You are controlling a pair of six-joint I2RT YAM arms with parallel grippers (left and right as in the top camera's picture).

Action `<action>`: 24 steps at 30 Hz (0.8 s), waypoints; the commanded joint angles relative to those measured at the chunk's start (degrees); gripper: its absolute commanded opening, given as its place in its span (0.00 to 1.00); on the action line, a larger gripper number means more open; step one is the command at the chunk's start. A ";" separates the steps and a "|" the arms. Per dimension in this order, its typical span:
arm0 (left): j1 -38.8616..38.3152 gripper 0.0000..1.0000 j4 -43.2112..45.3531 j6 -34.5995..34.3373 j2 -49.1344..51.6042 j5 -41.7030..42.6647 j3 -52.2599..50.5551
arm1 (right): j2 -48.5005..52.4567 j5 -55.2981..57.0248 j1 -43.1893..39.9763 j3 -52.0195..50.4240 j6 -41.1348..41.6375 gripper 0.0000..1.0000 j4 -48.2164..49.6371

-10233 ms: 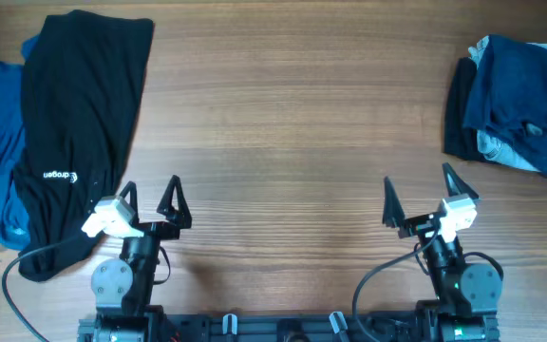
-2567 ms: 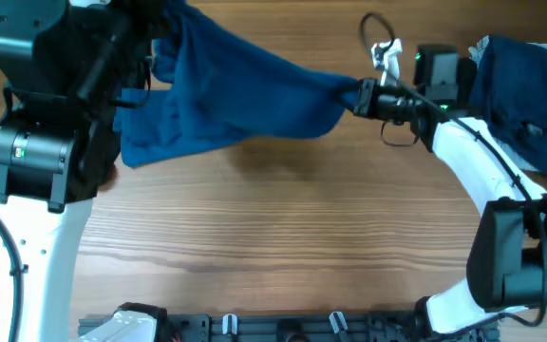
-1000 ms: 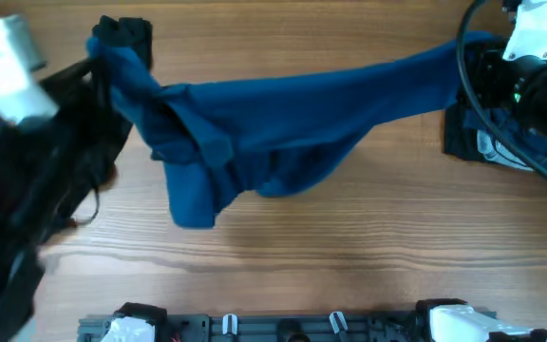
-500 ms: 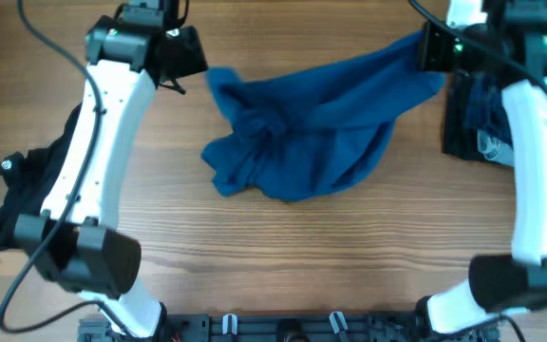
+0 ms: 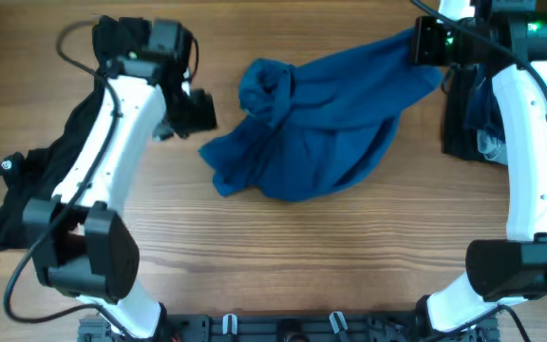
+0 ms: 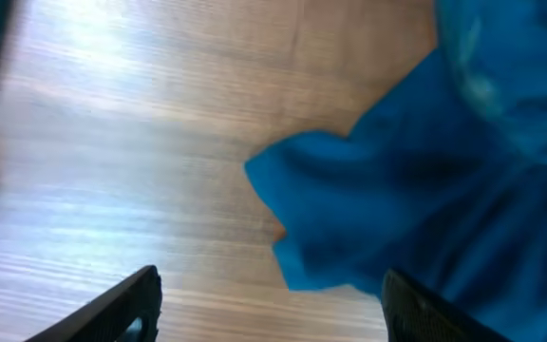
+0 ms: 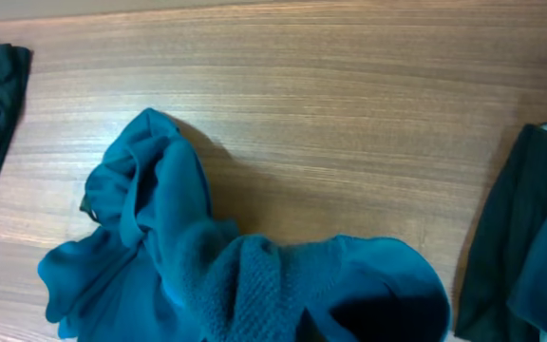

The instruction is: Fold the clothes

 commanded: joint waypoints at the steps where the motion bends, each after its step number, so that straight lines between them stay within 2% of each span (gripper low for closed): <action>1: 0.39 0.74 9.01 2.19 -0.22 5.62 -8.92 | -0.57 -1.64 -0.35 0.70 -2.14 0.04 -0.15; 7: 0.39 0.81 26.12 1.51 -0.13 9.22 -20.39 | -0.57 -1.68 -0.35 0.70 -2.36 0.04 -0.17; 14: 0.39 0.79 29.94 0.39 2.62 9.79 -23.74 | -0.57 -1.68 -0.35 0.70 -3.48 0.05 -0.20; 17: 0.37 0.64 31.82 0.20 5.46 9.81 -23.78 | -0.57 -2.08 -0.35 0.70 -3.48 0.04 -0.02; 22: 0.39 0.17 34.16 -0.26 6.60 9.77 -23.78 | -0.57 -2.05 -0.37 0.70 -3.63 0.04 0.00; 23: 0.39 0.04 34.71 -0.44 6.58 9.70 -23.76 | -0.57 -2.05 -0.39 0.70 -3.65 0.04 0.09; 24: 0.55 0.04 35.43 -1.33 6.51 9.33 -23.69 | -0.57 -2.05 -0.39 0.70 -3.65 0.04 0.20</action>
